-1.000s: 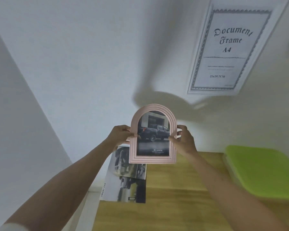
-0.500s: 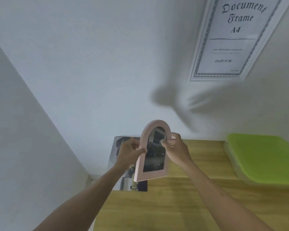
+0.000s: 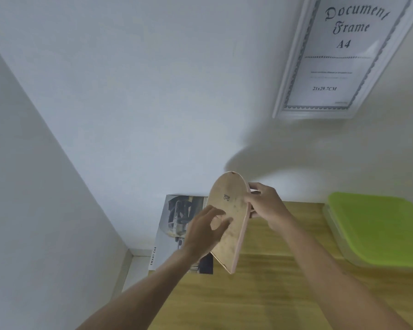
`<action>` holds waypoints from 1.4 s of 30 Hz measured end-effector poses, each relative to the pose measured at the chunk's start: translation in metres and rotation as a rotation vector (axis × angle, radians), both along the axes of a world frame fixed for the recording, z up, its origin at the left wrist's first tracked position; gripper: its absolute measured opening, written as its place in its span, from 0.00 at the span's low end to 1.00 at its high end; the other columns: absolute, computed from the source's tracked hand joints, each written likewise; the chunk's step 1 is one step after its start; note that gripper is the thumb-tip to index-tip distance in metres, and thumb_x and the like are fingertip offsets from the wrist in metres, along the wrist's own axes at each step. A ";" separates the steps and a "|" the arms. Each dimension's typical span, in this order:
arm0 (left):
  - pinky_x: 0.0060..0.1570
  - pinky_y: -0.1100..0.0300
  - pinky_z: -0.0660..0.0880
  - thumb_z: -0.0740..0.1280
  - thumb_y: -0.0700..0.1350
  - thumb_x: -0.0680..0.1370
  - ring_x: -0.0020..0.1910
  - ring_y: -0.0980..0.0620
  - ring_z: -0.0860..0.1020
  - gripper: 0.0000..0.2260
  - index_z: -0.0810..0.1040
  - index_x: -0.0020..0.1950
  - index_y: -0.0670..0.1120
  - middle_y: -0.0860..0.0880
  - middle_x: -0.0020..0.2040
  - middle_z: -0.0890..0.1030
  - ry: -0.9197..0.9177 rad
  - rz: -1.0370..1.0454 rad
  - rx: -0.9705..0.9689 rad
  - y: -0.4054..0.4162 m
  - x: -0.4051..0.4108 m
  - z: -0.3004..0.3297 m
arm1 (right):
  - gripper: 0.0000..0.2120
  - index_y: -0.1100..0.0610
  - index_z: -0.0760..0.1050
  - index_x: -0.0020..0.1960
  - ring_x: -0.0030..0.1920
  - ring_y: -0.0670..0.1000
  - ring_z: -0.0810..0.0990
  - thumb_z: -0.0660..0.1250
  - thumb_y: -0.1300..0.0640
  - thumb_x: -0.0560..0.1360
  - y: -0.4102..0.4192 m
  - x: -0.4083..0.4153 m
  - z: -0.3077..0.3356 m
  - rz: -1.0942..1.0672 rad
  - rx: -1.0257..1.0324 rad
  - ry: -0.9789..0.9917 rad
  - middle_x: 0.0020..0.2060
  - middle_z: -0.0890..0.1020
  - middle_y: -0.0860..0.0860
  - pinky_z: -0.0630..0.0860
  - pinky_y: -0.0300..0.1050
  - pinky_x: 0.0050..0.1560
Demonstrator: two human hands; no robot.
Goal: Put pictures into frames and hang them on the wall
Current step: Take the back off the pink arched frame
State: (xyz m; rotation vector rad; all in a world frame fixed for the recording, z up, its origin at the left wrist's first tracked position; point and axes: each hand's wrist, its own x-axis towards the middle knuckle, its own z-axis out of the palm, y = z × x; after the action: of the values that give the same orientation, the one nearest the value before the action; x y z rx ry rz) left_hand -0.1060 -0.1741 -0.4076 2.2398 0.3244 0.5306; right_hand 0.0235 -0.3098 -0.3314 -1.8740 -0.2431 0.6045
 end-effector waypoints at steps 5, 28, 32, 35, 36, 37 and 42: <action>0.69 0.50 0.67 0.69 0.52 0.77 0.69 0.51 0.68 0.28 0.65 0.75 0.49 0.50 0.69 0.69 0.220 0.182 -0.165 0.047 0.006 -0.004 | 0.20 0.49 0.81 0.59 0.42 0.54 0.85 0.67 0.65 0.71 -0.017 0.011 -0.005 0.118 0.071 0.119 0.48 0.86 0.55 0.82 0.50 0.43; 0.37 0.57 0.78 0.68 0.30 0.72 0.37 0.56 0.81 0.22 0.81 0.48 0.60 0.58 0.31 0.80 0.191 0.173 -0.581 0.057 -0.031 -0.019 | 0.22 0.42 0.67 0.73 0.49 0.50 0.80 0.62 0.53 0.80 0.015 0.001 -0.050 0.338 -0.612 -0.726 0.65 0.70 0.50 0.78 0.46 0.47; 0.47 0.55 0.81 0.69 0.31 0.71 0.39 0.56 0.81 0.19 0.83 0.57 0.49 0.53 0.35 0.80 0.204 0.204 -0.573 0.049 -0.038 -0.023 | 0.15 0.46 0.70 0.65 0.47 0.51 0.77 0.62 0.51 0.78 0.026 0.008 -0.042 0.344 -0.641 -0.556 0.59 0.70 0.51 0.73 0.46 0.47; 0.51 0.45 0.81 0.68 0.36 0.67 0.43 0.47 0.83 0.21 0.83 0.58 0.52 0.47 0.39 0.82 0.241 0.196 -0.571 0.047 -0.041 -0.033 | 0.11 0.47 0.72 0.58 0.51 0.52 0.77 0.63 0.50 0.76 0.029 0.016 -0.038 0.393 -0.670 -0.490 0.56 0.72 0.50 0.73 0.48 0.49; 0.51 0.43 0.81 0.67 0.36 0.67 0.44 0.45 0.83 0.22 0.83 0.57 0.54 0.47 0.38 0.82 0.250 0.186 -0.576 0.047 -0.042 -0.038 | 0.11 0.47 0.72 0.57 0.53 0.52 0.77 0.63 0.51 0.75 0.029 0.018 -0.038 0.424 -0.681 -0.464 0.56 0.72 0.50 0.74 0.49 0.51; 0.50 0.42 0.81 0.66 0.35 0.67 0.44 0.44 0.83 0.23 0.83 0.57 0.56 0.48 0.38 0.82 0.259 0.179 -0.578 0.047 -0.042 -0.040 | 0.10 0.47 0.72 0.56 0.53 0.52 0.76 0.64 0.51 0.75 0.029 0.019 -0.037 0.451 -0.682 -0.435 0.56 0.73 0.50 0.75 0.50 0.53; 0.49 0.49 0.81 0.63 0.26 0.72 0.43 0.47 0.84 0.26 0.83 0.56 0.55 0.49 0.37 0.85 0.279 0.125 -0.635 0.051 -0.050 -0.038 | 0.09 0.53 0.75 0.57 0.55 0.51 0.77 0.64 0.54 0.77 0.031 0.013 -0.032 0.488 -0.620 -0.320 0.55 0.78 0.49 0.74 0.45 0.53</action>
State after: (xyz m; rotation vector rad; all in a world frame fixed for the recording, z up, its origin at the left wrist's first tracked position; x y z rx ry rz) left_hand -0.1556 -0.1227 -0.4457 1.6738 0.6756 0.1392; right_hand 0.0369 -0.2791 -0.3632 -2.5376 -0.8142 0.7611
